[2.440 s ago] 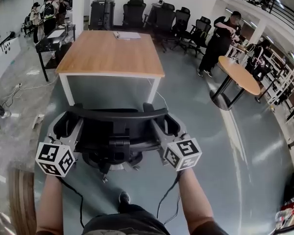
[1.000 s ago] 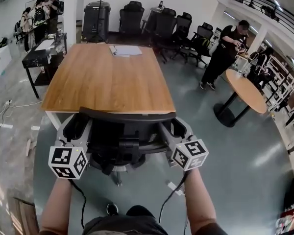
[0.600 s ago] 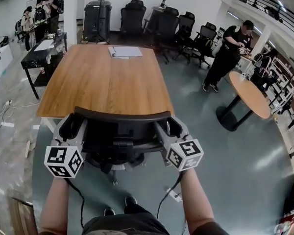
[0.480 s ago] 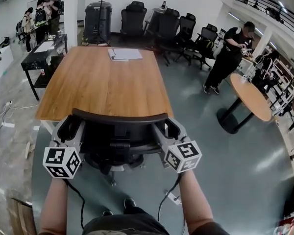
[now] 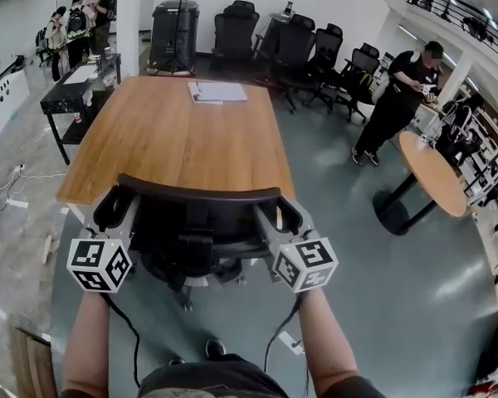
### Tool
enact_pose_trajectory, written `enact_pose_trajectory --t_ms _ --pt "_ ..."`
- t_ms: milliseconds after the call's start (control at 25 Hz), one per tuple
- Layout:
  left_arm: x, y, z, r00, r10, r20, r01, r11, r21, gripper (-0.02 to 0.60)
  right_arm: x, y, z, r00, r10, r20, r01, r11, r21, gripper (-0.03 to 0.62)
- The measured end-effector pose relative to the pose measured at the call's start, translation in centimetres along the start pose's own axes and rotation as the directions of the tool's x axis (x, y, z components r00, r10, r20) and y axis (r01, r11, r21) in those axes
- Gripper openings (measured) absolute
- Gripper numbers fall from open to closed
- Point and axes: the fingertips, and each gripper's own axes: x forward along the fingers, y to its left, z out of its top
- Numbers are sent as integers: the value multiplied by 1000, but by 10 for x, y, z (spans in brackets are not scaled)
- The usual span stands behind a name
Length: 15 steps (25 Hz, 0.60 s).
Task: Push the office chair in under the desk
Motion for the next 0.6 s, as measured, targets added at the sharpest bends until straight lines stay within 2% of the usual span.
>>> enact_pose_trajectory --t_ms 280,440,600 --pt "24 3 0 1000 -4 -4 4 1000 -4 236 21 -17 0 1000 -9 -2 9 1000 1 212" --pt "54 10 19 1000 -5 -9 5 1000 -4 236 46 -33 21 1000 -14 -8 14 1000 2 210" --pt "71 14 22 1000 -19 -16 19 1000 -13 236 60 -41 25 999 -21 -28 21 1000 7 212"
